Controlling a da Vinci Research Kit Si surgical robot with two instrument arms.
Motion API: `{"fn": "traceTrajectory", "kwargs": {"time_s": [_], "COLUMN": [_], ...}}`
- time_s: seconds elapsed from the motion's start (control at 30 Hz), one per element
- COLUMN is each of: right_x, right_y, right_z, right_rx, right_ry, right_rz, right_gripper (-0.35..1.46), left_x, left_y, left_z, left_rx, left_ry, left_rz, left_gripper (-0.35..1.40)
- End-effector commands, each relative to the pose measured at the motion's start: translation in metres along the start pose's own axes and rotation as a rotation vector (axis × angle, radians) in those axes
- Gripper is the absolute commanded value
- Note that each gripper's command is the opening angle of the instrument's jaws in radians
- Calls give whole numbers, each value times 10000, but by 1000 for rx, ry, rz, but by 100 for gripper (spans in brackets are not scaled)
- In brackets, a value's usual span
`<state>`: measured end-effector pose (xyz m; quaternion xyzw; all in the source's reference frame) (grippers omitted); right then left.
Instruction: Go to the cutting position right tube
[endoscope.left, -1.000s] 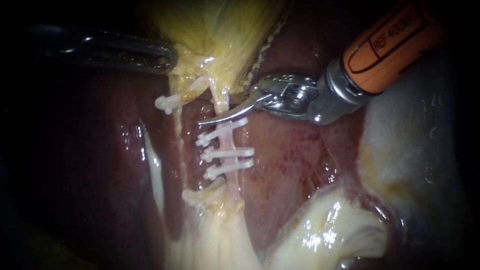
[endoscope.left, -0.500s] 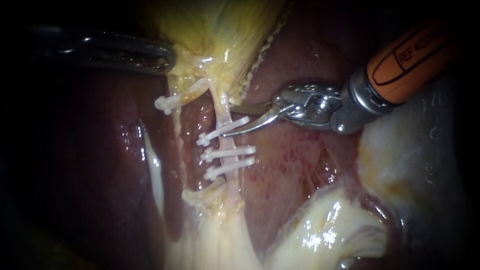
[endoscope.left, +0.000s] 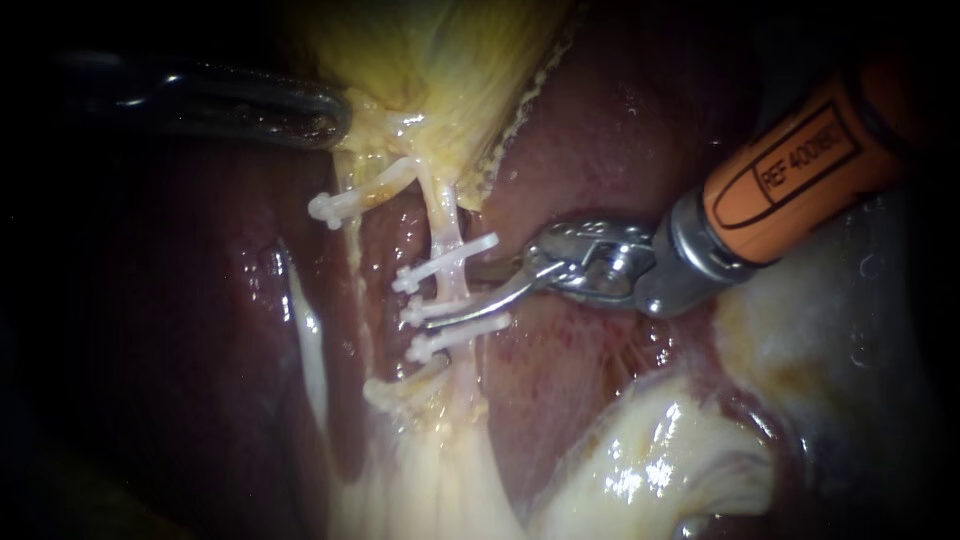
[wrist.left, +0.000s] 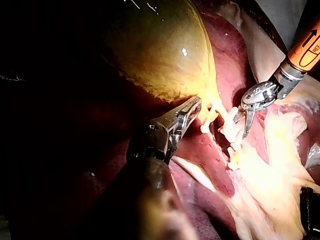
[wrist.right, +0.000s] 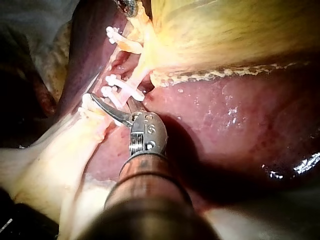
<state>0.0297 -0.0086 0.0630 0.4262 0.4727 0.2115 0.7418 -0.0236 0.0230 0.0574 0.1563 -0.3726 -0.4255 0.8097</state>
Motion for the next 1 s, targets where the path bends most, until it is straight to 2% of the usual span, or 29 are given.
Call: {"fn": "traceTrajectory", "kwargs": {"time_s": [0.03,0.37,1.0], "right_x": [2,17,20], "right_y": [0,3,2], "right_z": [2,27,30], "right_rx": [5,34,35], "right_ry": [14,86,96], "right_rz": [6,31,32], "right_gripper": [142,143,143], "left_x": [0,0,0], "left_y": [0,0,-1], "left_z": [0,1,1], "left_rx": [0,0,-1], "left_ry": [0,0,0], "left_rz": [0,0,0], "left_gripper": [-35,-35,-35]}}
